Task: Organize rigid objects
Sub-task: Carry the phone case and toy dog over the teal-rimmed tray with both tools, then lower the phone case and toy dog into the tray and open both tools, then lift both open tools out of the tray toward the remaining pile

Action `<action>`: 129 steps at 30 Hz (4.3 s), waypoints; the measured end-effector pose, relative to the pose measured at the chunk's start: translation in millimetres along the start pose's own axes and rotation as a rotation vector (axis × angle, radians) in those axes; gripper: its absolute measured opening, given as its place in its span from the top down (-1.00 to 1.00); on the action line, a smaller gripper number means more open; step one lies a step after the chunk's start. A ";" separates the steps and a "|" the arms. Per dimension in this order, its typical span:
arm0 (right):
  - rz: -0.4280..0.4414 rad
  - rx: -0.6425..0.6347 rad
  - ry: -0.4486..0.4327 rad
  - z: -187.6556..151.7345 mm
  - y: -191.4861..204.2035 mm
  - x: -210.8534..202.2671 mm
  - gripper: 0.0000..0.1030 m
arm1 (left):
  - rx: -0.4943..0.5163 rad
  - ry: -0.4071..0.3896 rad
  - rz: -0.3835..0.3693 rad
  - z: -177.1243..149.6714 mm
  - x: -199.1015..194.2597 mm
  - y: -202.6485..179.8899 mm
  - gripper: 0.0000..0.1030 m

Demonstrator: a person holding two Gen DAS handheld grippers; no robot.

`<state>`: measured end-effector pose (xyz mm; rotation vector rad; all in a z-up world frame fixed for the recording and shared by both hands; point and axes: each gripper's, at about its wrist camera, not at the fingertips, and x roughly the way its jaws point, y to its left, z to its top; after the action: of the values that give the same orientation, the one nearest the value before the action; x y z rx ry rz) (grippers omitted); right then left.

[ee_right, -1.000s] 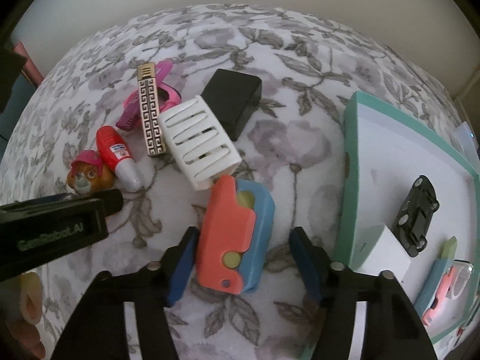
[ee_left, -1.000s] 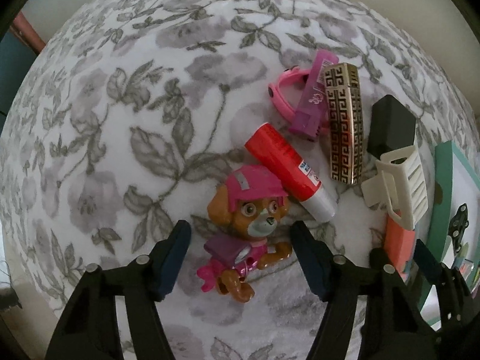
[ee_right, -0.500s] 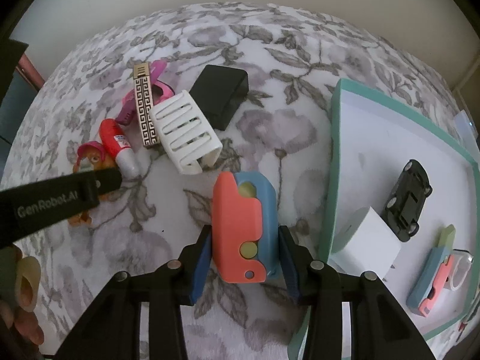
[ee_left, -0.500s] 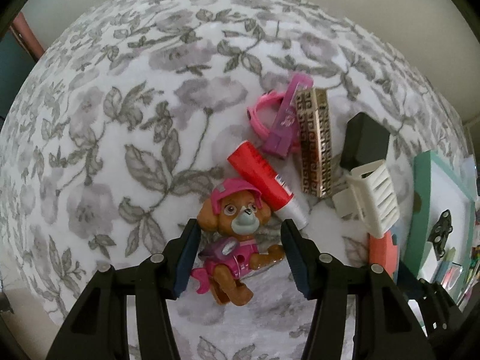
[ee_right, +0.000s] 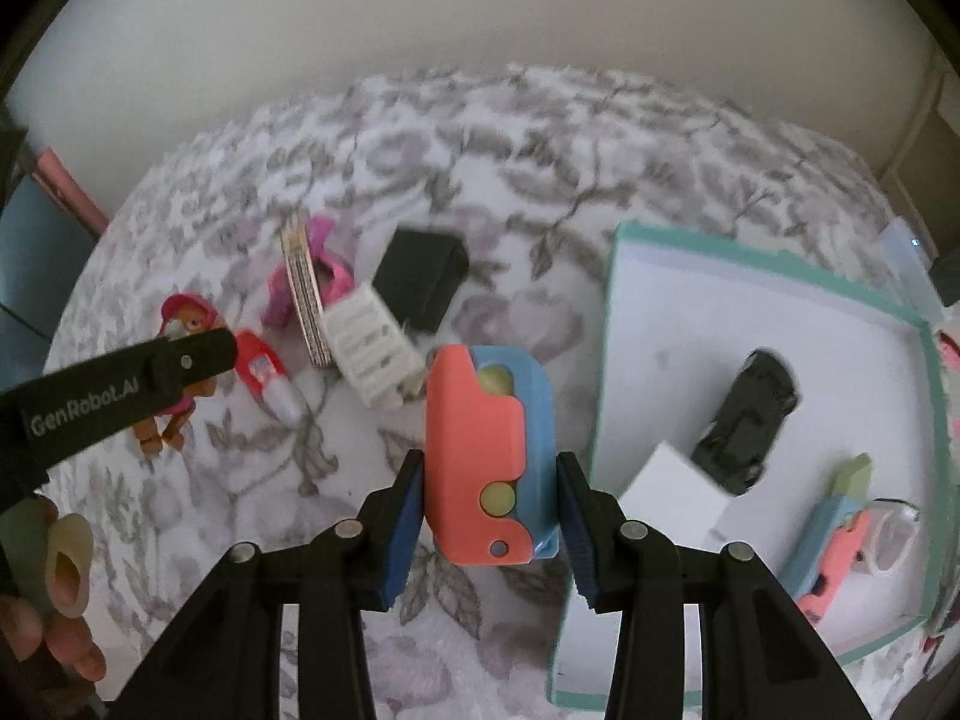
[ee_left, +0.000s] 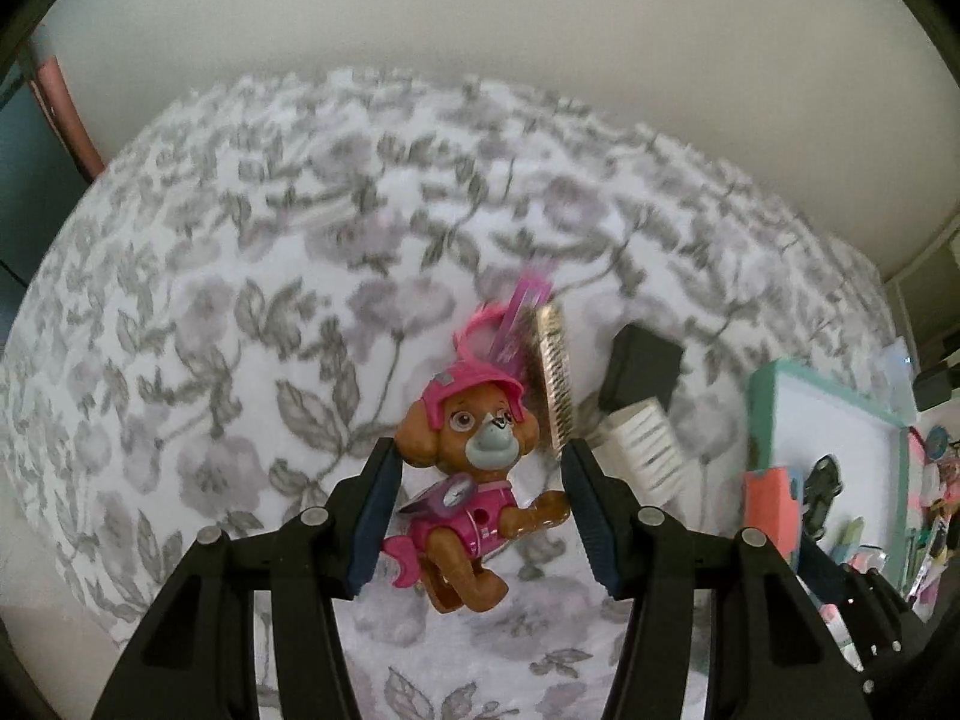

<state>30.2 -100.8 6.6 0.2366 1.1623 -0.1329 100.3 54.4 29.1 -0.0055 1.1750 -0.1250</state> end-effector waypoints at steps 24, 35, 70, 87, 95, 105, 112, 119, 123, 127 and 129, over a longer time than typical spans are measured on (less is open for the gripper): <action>-0.086 0.157 -0.117 11.8 -85.9 -57.2 0.13 | 0.199 -0.115 -0.090 -12.3 -44.1 -107.0 -0.11; -0.109 0.260 -0.084 2.2 -139.9 -52.1 0.13 | 0.266 -0.053 -0.126 -30.9 -29.6 -161.6 -0.11; -0.200 0.444 -0.004 -26.4 -229.2 -18.9 0.13 | 0.412 0.134 -0.195 -68.5 28.5 -239.3 -0.11; -0.235 0.421 -0.006 -24.0 -225.7 -21.7 -0.10 | 0.439 0.128 -0.170 -64.7 21.8 -238.5 -0.16; -0.243 0.418 -0.075 -17.2 -221.9 -42.9 -0.12 | 0.423 0.096 -0.157 -56.6 9.4 -230.6 -0.24; -0.244 0.394 -0.120 -11.9 -212.5 -55.9 -0.11 | 0.349 0.060 -0.085 -41.5 6.2 -200.3 -0.24; -0.241 0.341 -0.079 -11.5 -199.7 -43.1 -0.16 | 0.287 0.045 -0.039 -29.7 10.2 -174.4 -0.40; -0.253 0.283 -0.059 -9.8 -185.5 -34.6 -0.57 | 0.220 0.031 -0.004 -19.9 14.3 -148.1 -0.72; -0.249 0.263 -0.045 -9.8 -181.6 -29.7 -0.69 | 0.190 0.018 0.012 -15.3 14.9 -134.7 -0.73; -0.249 0.247 -0.041 -9.9 -178.0 -27.8 -0.94 | 0.161 0.015 0.011 -12.3 14.5 -125.3 -0.73; -0.248 0.240 -0.041 -9.8 -176.1 -27.0 -0.95 | 0.152 0.016 0.002 -10.9 14.1 -122.6 -0.74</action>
<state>-28.8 -269.1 7.3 0.2993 1.1317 -0.4952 84.0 -68.1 20.5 0.1309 1.1787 -0.2125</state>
